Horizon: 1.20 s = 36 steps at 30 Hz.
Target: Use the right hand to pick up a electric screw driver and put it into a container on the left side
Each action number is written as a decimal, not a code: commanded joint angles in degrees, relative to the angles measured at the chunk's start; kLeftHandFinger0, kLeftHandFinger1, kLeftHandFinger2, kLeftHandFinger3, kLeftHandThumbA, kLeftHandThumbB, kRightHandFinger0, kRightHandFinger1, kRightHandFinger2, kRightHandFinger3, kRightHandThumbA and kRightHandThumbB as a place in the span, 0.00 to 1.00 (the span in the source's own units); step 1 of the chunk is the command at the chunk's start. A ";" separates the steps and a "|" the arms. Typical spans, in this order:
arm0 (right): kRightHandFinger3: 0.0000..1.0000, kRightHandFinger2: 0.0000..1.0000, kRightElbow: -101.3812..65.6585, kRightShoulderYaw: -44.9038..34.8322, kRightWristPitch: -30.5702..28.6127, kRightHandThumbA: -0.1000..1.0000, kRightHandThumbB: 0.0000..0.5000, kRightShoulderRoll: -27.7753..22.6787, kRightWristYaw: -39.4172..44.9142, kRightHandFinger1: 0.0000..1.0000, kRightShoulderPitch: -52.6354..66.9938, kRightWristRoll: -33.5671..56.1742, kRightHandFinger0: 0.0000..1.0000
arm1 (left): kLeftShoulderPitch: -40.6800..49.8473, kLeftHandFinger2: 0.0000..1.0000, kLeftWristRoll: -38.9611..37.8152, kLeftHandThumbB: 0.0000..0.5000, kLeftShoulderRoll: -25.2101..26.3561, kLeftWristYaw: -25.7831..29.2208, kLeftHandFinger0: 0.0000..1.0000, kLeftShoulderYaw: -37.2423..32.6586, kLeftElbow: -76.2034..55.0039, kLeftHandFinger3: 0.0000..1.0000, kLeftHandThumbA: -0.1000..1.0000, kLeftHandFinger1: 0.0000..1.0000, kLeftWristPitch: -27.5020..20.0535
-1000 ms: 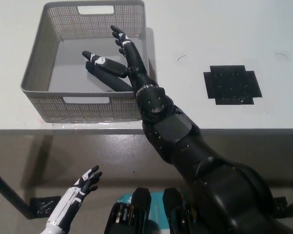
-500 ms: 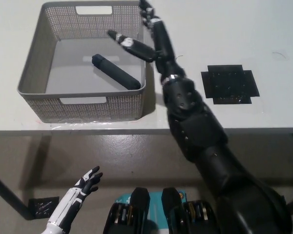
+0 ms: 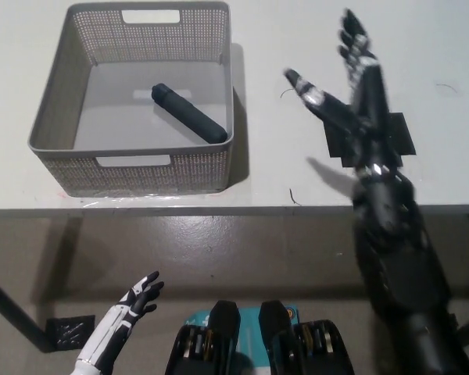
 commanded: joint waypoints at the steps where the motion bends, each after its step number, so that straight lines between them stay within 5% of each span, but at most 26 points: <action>1: 1.00 1.00 -32.96 -1.44 0.52 0.96 0.54 -4.69 5.49 1.00 15.73 8.04 1.00 | 0.42 1.00 -0.33 0.05 1.07 0.01 1.00 1.36 -1.36 1.00 1.00 1.00 -1.77; 9: 1.00 1.00 -32.38 1.22 -3.97 0.96 0.42 -5.79 6.34 1.00 29.48 5.28 1.00 | 1.51 1.00 -0.83 0.05 0.00 0.52 1.00 1.49 -0.34 1.00 1.00 1.00 -3.33; 15: 1.00 1.00 -26.74 2.52 -6.36 0.93 0.54 -5.07 8.72 1.00 36.33 9.08 1.00 | 3.02 1.00 -2.68 0.10 -1.24 0.77 1.00 3.18 -0.20 1.00 1.00 1.00 -3.61; 20: 1.00 1.00 -22.67 3.96 -7.57 0.97 0.47 -5.53 10.30 1.00 40.84 6.98 1.00 | 4.49 1.00 -3.25 0.07 -1.69 0.74 1.00 4.89 -0.64 1.00 1.00 1.00 -4.30; 28: 1.00 1.00 -13.68 3.06 -9.76 0.89 0.54 -5.37 12.99 1.00 43.69 10.73 1.00 | 5.70 1.00 -2.77 0.03 -2.24 0.85 1.00 5.47 0.93 1.00 1.00 1.00 -6.50; 36: 1.00 1.00 -7.79 2.65 -10.51 0.90 0.57 -5.03 13.34 1.00 40.95 9.57 1.00 | 6.14 1.00 -3.56 0.09 -3.51 1.63 1.00 7.31 0.12 1.00 1.00 1.00 -5.60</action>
